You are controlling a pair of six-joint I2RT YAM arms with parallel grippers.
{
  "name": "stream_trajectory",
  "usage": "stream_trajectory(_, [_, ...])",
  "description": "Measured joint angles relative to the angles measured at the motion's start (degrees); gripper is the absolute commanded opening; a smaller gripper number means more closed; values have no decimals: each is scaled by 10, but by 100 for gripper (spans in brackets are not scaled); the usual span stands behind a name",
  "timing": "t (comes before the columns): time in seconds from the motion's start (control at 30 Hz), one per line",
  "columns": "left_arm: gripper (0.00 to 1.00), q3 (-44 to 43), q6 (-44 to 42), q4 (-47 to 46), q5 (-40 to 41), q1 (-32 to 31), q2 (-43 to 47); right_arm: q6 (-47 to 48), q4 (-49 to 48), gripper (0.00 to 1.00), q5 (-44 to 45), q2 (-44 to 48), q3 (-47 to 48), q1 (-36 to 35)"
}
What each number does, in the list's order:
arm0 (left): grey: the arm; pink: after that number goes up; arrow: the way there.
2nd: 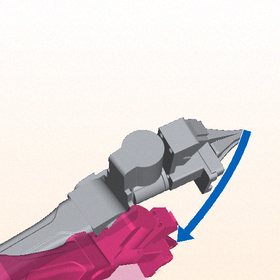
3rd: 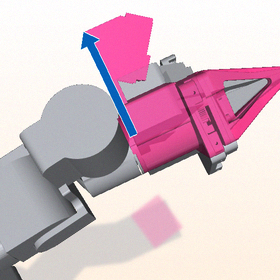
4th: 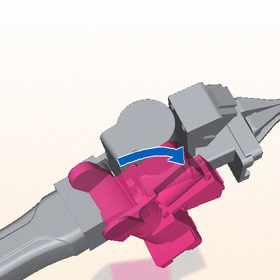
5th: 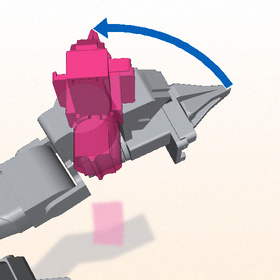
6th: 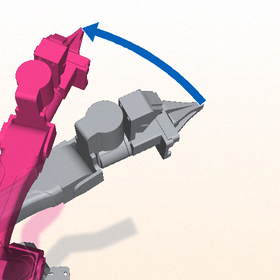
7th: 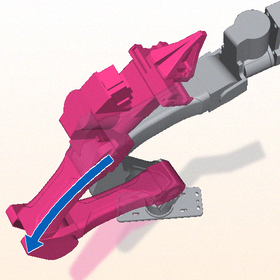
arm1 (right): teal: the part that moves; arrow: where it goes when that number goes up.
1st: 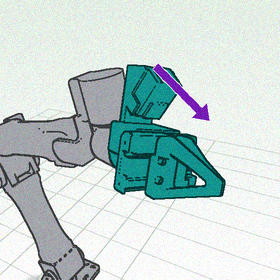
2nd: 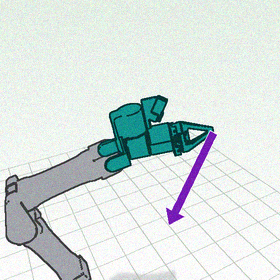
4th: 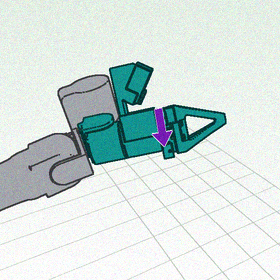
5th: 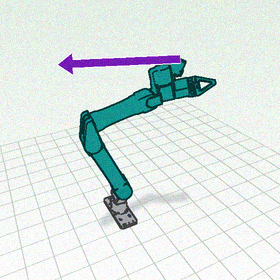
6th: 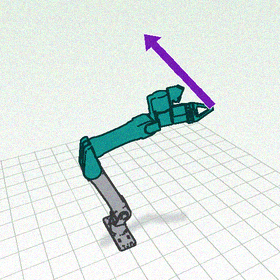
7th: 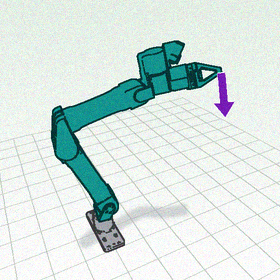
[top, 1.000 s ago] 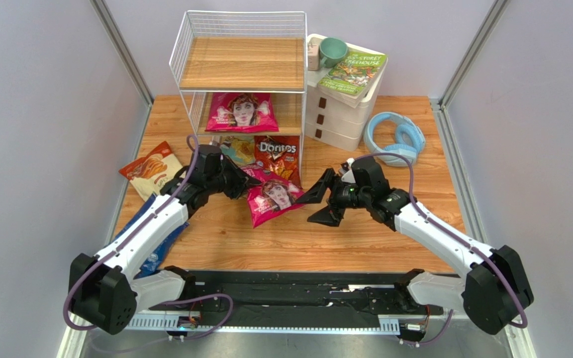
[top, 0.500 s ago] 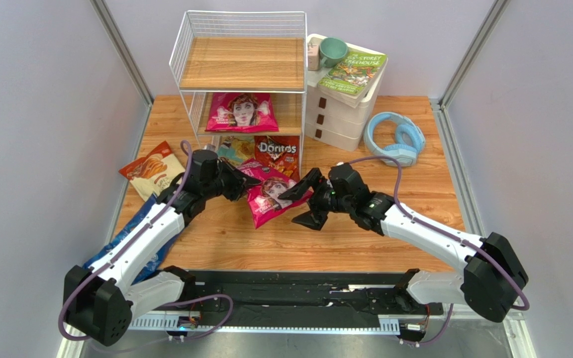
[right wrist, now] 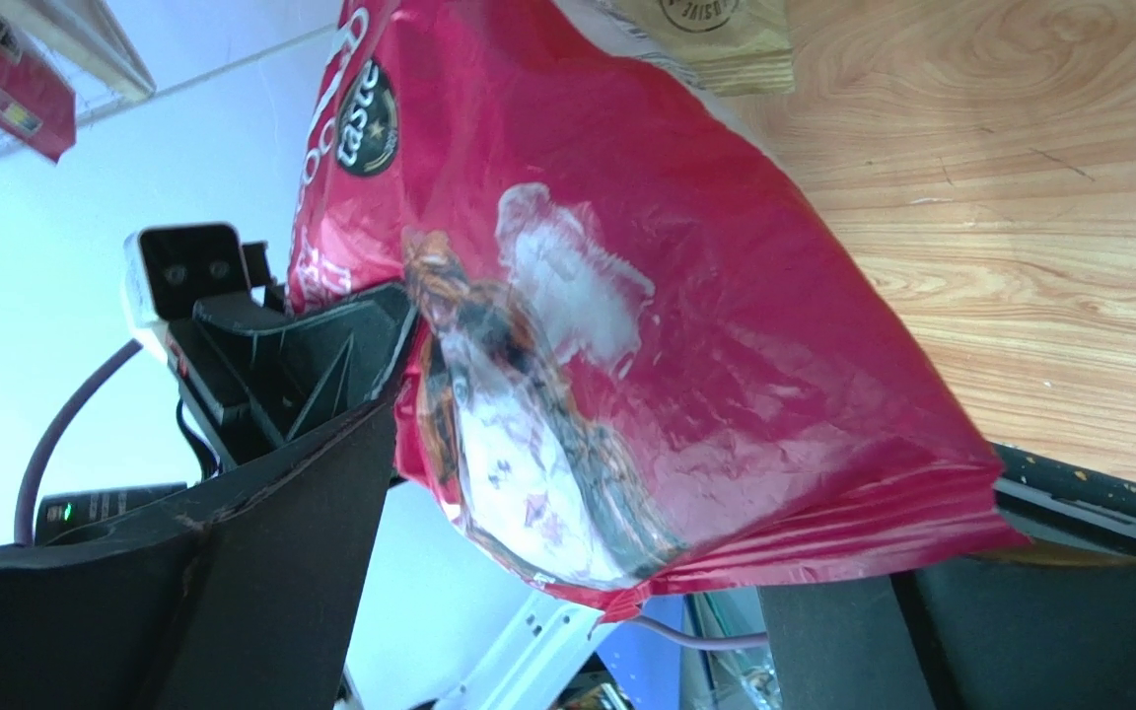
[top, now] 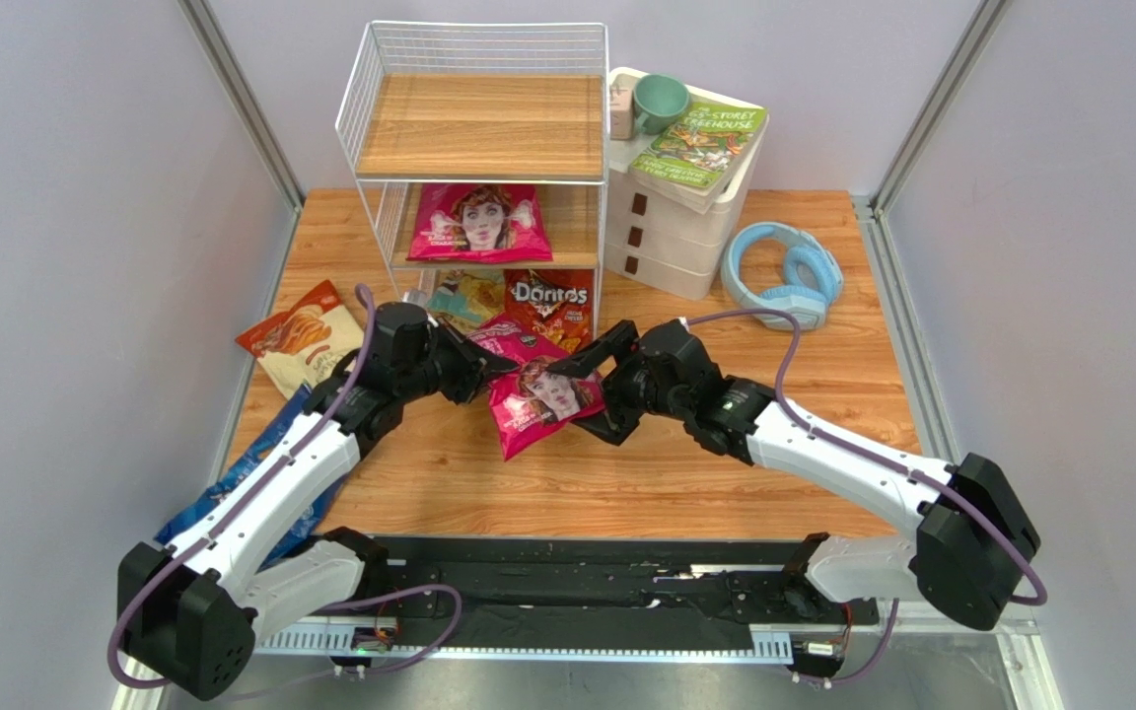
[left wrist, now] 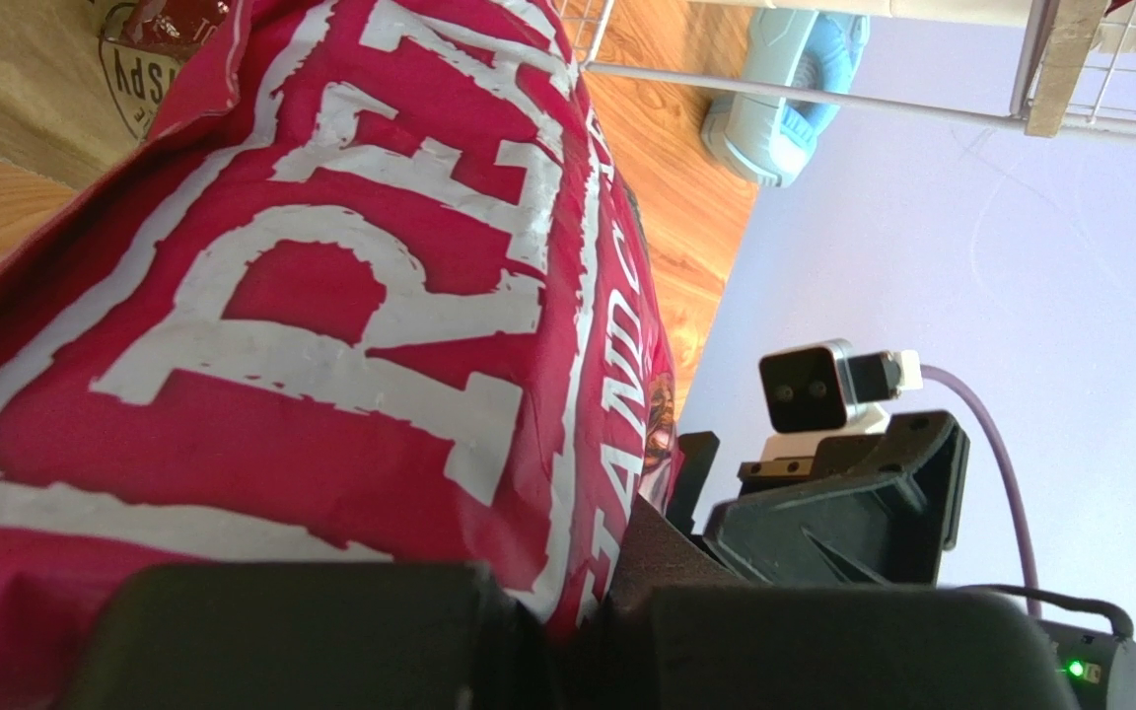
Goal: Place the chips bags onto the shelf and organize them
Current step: Adjust the potato chip at the center of the board.
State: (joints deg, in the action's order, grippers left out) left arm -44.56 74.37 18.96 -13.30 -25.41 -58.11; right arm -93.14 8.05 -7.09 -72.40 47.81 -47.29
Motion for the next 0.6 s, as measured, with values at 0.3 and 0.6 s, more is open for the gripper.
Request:
stream_trajectory(0.3, [0, 0, -18, -1, -1, -4, -5, -55, 23, 97, 21, -26, 30, -27])
stream_trajectory(0.6, [0, 0, -33, 0, 2, -5, -5, -68, 26, 64, 17, -54, 43, -34])
